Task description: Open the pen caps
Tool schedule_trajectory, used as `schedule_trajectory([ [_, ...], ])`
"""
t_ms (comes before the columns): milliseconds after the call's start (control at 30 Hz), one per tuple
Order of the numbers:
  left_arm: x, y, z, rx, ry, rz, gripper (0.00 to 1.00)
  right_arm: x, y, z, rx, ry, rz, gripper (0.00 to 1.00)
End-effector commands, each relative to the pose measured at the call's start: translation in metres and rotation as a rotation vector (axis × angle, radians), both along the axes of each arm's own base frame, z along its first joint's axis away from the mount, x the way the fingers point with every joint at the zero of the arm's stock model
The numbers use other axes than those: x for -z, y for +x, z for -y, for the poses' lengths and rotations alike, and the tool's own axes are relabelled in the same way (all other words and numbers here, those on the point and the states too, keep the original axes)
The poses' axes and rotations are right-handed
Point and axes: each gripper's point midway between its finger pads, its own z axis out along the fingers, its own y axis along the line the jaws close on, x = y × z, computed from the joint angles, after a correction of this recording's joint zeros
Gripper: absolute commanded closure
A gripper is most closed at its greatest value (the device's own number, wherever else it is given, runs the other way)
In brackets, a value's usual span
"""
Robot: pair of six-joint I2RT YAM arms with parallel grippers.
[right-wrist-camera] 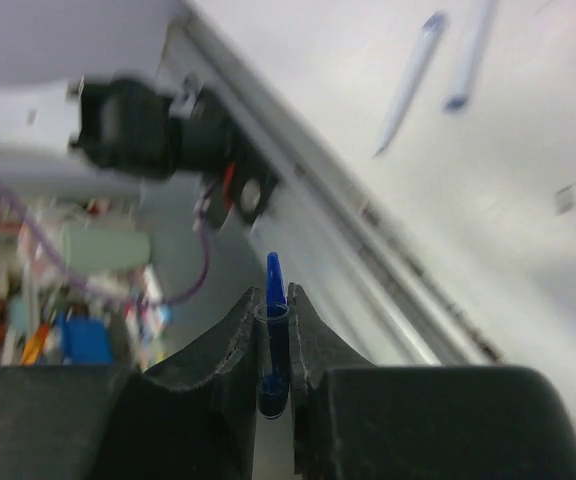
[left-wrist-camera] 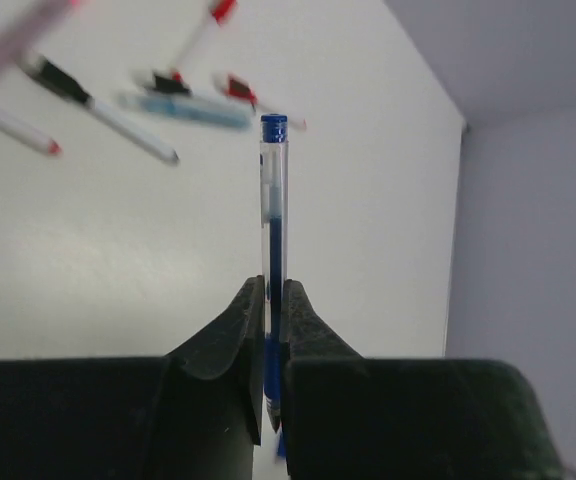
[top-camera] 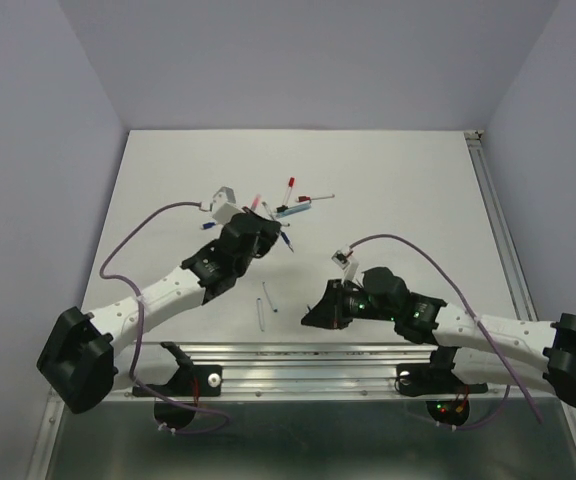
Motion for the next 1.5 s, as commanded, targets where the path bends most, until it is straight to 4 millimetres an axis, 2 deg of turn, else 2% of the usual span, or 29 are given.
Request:
schedule_trajectory([
  [0, -0.051, 0.053, -0.061, -0.284, 0.007, 0.172, 1.00, -0.008, -0.053, -0.002, -0.204, 0.060, -0.069, 0.99],
  [133, -0.054, 0.059, -0.077, -0.303, 0.018, 0.179, 1.00, -0.005, -0.054, -0.002, -0.215, 0.047, -0.066, 0.99],
  [233, -0.054, 0.051, -0.075, -0.238, 0.048, 0.182, 1.00, 0.007, -0.040, 0.002, -0.137, -0.039, -0.056, 0.99],
  [267, -0.046, 0.045, -0.073, -0.187, 0.091, 0.160, 1.00, 0.008, -0.036, 0.005, -0.106, -0.072, -0.067, 0.99],
  [300, -0.047, 0.043, -0.070, -0.158, 0.098, 0.165, 1.00, 0.005, -0.030, 0.004, -0.082, -0.071, -0.050, 0.99],
  [333, -0.037, 0.035, -0.069, -0.117, 0.133, 0.131, 1.00, 0.013, -0.022, 0.009, -0.033, -0.120, -0.041, 0.99],
  [400, -0.021, 0.020, -0.058, 0.005, 0.179, 0.076, 1.00, 0.014, -0.012, 0.012, 0.008, -0.156, -0.013, 0.99],
  [433, -0.002, 0.006, -0.061, 0.047, 0.222, 0.006, 1.00, 0.022, -0.003, 0.020, 0.062, -0.226, -0.006, 0.99],
  [500, 0.019, -0.012, -0.063, 0.108, 0.263, -0.068, 1.00, 0.029, 0.012, 0.031, 0.137, -0.299, 0.004, 0.99],
  [533, 0.040, -0.027, -0.073, 0.120, 0.308, -0.140, 1.00, 0.038, 0.027, 0.043, 0.212, -0.370, 0.013, 0.98],
  [633, 0.072, -0.054, -0.096, 0.086, 0.361, -0.265, 1.00, 0.050, 0.050, 0.068, 0.330, -0.501, 0.032, 0.96],
  [700, 0.086, -0.065, -0.105, 0.067, 0.360, -0.300, 1.00, 0.062, 0.054, 0.080, 0.361, -0.587, 0.022, 0.95],
  [800, 0.102, -0.077, -0.112, 0.062, 0.368, -0.346, 1.00, 0.068, 0.063, 0.091, 0.410, -0.639, 0.031, 0.94],
  [933, 0.124, -0.090, -0.112, 0.091, 0.379, -0.426, 1.00, 0.077, 0.073, 0.106, 0.481, -0.693, 0.030, 0.93],
  [1100, 0.145, -0.096, -0.107, 0.146, 0.406, -0.490, 1.00, 0.093, 0.076, 0.110, 0.482, -0.747, 0.019, 0.91],
  [1267, 0.151, -0.098, -0.098, 0.188, 0.395, -0.511, 1.00, 0.108, 0.079, 0.120, 0.512, -0.829, 0.003, 0.89],
  [1467, 0.156, -0.099, -0.091, 0.210, 0.372, -0.516, 1.00, 0.114, 0.081, 0.128, 0.537, -0.875, -0.003, 0.86],
])
